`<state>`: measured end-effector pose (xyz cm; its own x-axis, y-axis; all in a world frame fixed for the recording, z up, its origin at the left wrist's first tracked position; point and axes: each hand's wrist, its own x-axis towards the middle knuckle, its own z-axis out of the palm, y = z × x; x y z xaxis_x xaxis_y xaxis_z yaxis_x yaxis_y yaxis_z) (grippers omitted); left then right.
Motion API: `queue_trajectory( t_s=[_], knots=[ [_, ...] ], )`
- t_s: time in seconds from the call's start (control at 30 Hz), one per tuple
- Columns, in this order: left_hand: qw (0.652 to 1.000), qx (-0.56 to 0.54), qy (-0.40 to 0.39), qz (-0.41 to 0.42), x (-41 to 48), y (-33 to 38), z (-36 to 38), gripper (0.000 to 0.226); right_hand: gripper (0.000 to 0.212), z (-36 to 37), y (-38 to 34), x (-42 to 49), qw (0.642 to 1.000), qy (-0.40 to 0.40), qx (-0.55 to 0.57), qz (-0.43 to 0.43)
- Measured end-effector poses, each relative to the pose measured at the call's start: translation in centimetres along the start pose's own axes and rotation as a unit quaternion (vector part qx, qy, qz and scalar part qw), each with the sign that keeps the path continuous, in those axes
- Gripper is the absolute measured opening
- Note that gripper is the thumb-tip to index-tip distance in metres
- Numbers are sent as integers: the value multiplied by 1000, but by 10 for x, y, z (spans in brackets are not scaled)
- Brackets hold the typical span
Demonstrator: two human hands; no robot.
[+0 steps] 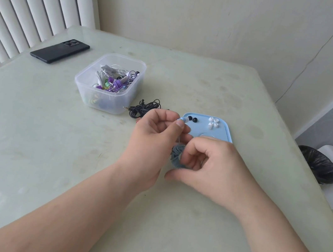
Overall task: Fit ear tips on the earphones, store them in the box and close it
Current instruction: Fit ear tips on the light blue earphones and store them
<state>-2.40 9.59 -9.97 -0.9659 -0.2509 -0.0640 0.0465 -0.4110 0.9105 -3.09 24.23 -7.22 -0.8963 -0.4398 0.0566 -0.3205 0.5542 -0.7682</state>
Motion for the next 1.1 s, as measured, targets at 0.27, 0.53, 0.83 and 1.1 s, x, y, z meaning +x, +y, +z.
queue_trajectory(
  t_s=[0.27, 0.53, 0.83, 1.1],
  knots=[
    [999, 41, 7, 21, 2, 0, -4, 17, 21, -10, 8, 5, 997, 24, 32, 59],
    [998, 68, -12, 5, 1, 2, -3, 13, 21, -23, 9, 4, 994, 49, 65, 73],
    [996, 85, 15, 34, 1, -1, -3, 4, 43, -31, 1, -2, 990, -47, -34, 125],
    [1000, 17, -13, 18, 1, -1, -3, 6, 13, -21, 12, 4, 993, -24, -32, 108]
  ],
)
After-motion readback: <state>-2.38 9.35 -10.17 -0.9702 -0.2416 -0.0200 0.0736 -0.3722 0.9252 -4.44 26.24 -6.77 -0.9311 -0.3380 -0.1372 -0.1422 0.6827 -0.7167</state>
